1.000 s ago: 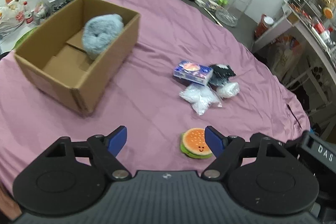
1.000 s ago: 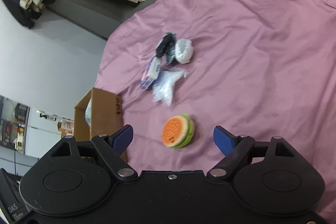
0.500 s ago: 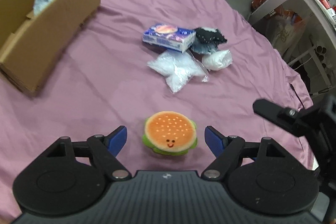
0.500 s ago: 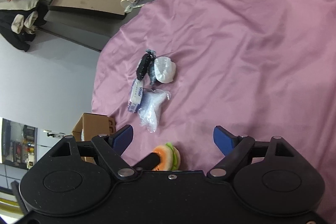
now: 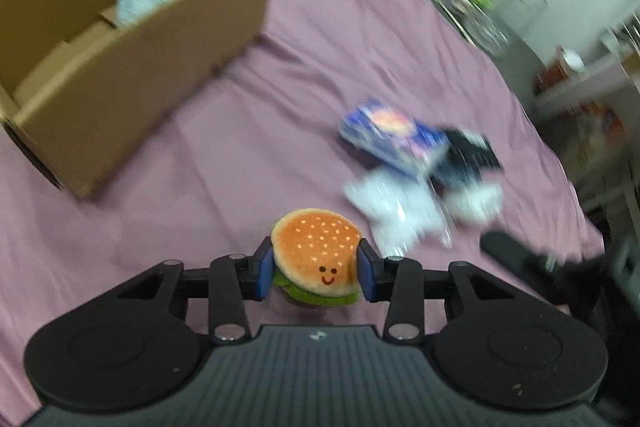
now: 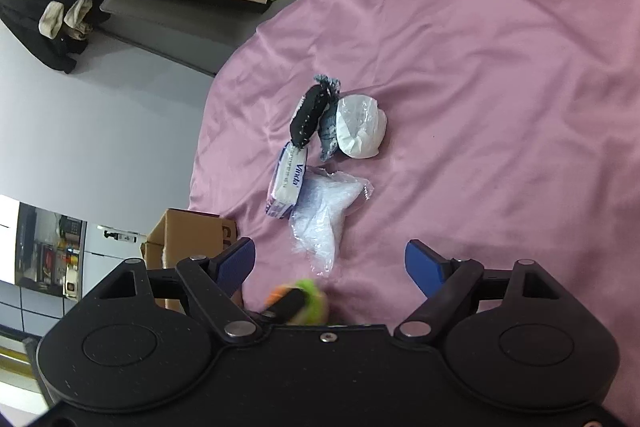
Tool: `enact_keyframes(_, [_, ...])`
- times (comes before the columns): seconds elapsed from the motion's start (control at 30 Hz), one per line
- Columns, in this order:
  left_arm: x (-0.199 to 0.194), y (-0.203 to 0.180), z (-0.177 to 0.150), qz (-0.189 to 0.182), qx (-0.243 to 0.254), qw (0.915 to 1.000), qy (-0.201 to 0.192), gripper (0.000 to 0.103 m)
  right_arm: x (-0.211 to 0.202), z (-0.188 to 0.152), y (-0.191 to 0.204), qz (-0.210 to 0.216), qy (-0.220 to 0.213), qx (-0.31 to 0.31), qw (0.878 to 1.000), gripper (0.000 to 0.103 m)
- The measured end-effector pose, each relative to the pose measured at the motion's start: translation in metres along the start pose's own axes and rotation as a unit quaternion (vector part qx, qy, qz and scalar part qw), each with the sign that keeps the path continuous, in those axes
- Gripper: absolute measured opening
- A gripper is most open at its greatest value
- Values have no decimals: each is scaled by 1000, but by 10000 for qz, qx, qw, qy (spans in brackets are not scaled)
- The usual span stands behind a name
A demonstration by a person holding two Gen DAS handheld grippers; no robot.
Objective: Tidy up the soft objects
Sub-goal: 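Grasp the clear plastic bag with the right gripper while the left holds the burger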
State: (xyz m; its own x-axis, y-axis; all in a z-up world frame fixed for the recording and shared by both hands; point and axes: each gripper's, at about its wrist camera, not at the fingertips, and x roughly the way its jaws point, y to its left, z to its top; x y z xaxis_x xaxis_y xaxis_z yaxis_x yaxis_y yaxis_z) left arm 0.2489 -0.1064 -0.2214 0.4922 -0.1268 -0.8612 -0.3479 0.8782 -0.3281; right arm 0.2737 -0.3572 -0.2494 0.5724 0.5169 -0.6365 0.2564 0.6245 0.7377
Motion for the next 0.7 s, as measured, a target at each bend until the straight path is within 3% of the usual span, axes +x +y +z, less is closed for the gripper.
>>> enact_keyframes(0.1, [2,4,8,-4,-147,9999,-50,40,14,4,-7,63,123,156,9998,72])
enact_keyframes(0.2, [4,4,9,-47,-106,9999,-37,41,28,8,-2,121,206,114,9996,69])
enact_keyframes(0.57, [10,15,10,-111,-3,9999,104,41,53,12,12,60,79,-73,9999,69])
enact_keyframes(0.63, [8,16,10,-111,-14,9999,100,41,56,11,15,-32,55,-179,9998,59])
enact_keyframes(0.7, [4,17,10,-164,72,9998,54,41,59,8,15,-61,119,-209,9997,28])
